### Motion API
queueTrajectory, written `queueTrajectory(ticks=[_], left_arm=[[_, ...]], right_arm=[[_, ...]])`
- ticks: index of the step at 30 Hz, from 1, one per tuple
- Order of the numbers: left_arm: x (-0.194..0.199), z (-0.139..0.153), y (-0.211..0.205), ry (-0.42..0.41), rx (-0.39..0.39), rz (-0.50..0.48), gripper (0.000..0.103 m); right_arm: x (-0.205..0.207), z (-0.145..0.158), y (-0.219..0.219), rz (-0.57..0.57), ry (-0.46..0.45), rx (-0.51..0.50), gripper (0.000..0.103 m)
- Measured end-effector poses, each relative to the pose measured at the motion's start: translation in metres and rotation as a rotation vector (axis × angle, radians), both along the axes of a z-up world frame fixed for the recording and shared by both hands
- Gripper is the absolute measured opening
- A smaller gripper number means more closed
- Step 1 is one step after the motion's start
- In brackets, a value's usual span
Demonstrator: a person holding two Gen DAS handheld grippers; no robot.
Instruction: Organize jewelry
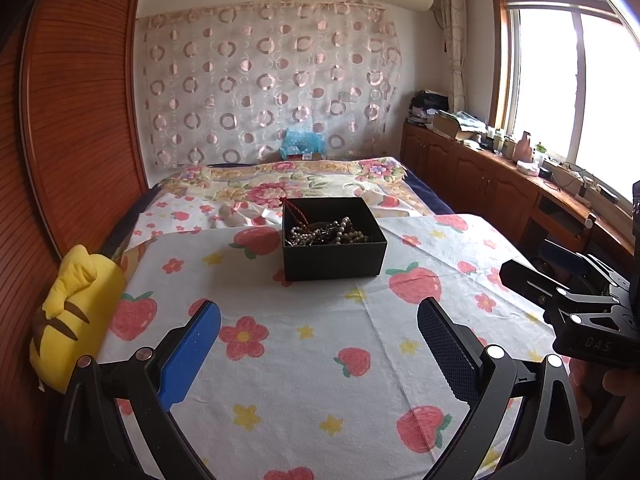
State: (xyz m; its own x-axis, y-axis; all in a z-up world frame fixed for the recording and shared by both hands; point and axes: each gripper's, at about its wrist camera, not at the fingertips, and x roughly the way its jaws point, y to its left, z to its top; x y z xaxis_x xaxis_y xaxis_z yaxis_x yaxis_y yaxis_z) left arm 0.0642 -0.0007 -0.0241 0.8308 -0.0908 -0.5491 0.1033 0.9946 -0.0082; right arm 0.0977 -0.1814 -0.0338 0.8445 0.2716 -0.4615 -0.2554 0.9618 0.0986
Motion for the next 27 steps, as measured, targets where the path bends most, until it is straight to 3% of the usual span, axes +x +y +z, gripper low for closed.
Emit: queueTrajectory(ticks=[27], left_arm=[[-0.0011, -0.0023, 0.0024, -0.003, -0.003, 0.0, 0.095]], right_arm=[[0.0007, -0.0005, -0.0002, 0.0, 0.0, 0.002, 0.1]])
